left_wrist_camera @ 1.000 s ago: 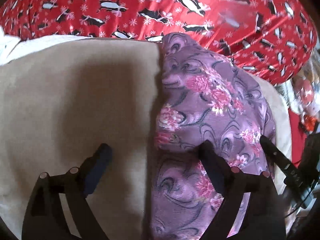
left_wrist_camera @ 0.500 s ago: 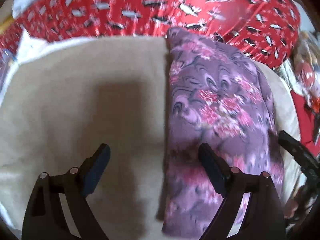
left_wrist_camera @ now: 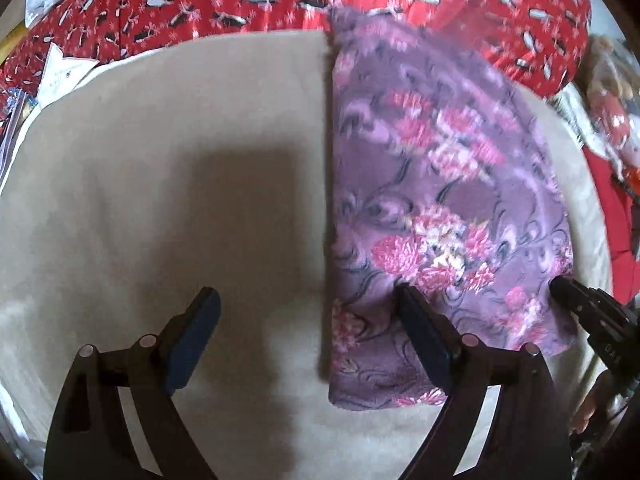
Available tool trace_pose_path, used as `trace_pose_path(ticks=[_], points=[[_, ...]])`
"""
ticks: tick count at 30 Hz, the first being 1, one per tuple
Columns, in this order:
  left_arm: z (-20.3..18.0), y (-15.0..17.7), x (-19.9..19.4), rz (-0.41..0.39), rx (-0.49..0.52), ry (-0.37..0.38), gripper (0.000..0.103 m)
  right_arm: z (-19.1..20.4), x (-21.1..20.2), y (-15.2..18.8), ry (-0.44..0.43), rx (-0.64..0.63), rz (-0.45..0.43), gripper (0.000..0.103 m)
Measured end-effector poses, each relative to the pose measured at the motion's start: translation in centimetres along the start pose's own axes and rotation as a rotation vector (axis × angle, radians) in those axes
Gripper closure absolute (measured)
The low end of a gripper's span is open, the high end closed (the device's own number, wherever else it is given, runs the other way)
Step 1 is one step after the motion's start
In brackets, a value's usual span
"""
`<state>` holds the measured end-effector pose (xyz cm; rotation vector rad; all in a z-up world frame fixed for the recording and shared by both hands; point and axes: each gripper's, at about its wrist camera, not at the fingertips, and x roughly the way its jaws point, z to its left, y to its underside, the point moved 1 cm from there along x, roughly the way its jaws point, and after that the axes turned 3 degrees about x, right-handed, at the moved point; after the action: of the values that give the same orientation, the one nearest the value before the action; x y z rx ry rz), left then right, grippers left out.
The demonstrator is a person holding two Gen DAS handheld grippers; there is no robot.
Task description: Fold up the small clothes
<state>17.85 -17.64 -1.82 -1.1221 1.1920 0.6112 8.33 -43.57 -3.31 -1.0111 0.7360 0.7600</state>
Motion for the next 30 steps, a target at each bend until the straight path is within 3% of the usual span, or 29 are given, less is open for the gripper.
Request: trace_pose_path(ticks=[2, 4, 6, 8, 9, 10, 11, 14, 17, 21, 23, 24, 27, 28, 29, 30], points=[[0.5, -1.4, -0.7, -0.047, -0.018, 0.000, 0.012, 0.4, -1.7, -1.3, -0.011, 0.015, -0.058, 0.079], [0.5, -3.0, -0.6, -0.056, -0.032, -0.022, 0.012, 1.2, -3.5, -3.2, -0.046, 0.005, -0.167, 0.072], [0.0, -4.3, 0.6, -0.049, -0.018, -0.040, 0.012, 2.3, -3.5, -4.8, -0.060, -0.019, -0.218, 0.069], [-0.3, -4.8, 2.0, -0.027, 0.002, -0.055, 0.011, 3.2, -1.6, -5.8, -0.041, -0.058, -0.196, 0.071], [-0.3, -5.1, 2.5, -0.011, 0.013, -0.043, 0.011, 3.1, 0.1, -5.9, -0.006, -0.084, -0.158, 0.071], [0.0, -5.4, 2.5, -0.003, 0.014, -0.021, 0.012, 2.7, 3.1, -5.8, 0.065, -0.104, -0.039, 0.072], [0.2, -5.7, 2.0, -0.015, 0.016, -0.005, 0.012, 2.8, 3.6, -6.1, 0.067, -0.109, -0.028, 0.071], [0.3, -8.6, 0.3, -0.107, 0.042, -0.019, 0.012, 2.6, 1.4, -8.4, -0.012, -0.081, -0.116, 0.069], [-0.5, -11.9, 0.5, -0.135, 0.050, -0.034, 0.012, 2.2, 0.5, -11.9, -0.069, -0.021, -0.206, 0.068], [-1.6, -13.5, 3.2, -0.097, 0.056, -0.042, 0.012, 2.0, 3.7, -15.1, -0.048, -0.003, -0.178, 0.074], [-1.9, -13.4, 5.3, -0.065, 0.058, -0.057, 0.011, 1.4, 6.6, -15.9, 0.027, 0.026, -0.130, 0.078], [-1.7, -13.4, 6.2, -0.055, 0.045, -0.051, 0.011, 0.4, 7.8, -16.0, 0.080, 0.041, -0.101, 0.087], [-1.8, -13.1, 6.1, -0.082, 0.014, -0.039, 0.009, -2.5, 7.8, -15.5, -0.002, 0.148, -0.122, 0.091], [-1.8, -13.0, 6.1, -0.087, 0.021, -0.046, 0.009, -2.9, 7.5, -15.4, -0.017, 0.170, -0.121, 0.098], [-2.0, -12.9, 5.9, -0.096, 0.033, -0.059, 0.009, -3.1, 7.0, -15.4, -0.004, 0.177, -0.130, 0.098], [-2.3, -12.8, 5.7, -0.102, 0.044, -0.072, 0.009, -3.0, 6.4, -15.3, -0.003, 0.174, -0.142, 0.091]])
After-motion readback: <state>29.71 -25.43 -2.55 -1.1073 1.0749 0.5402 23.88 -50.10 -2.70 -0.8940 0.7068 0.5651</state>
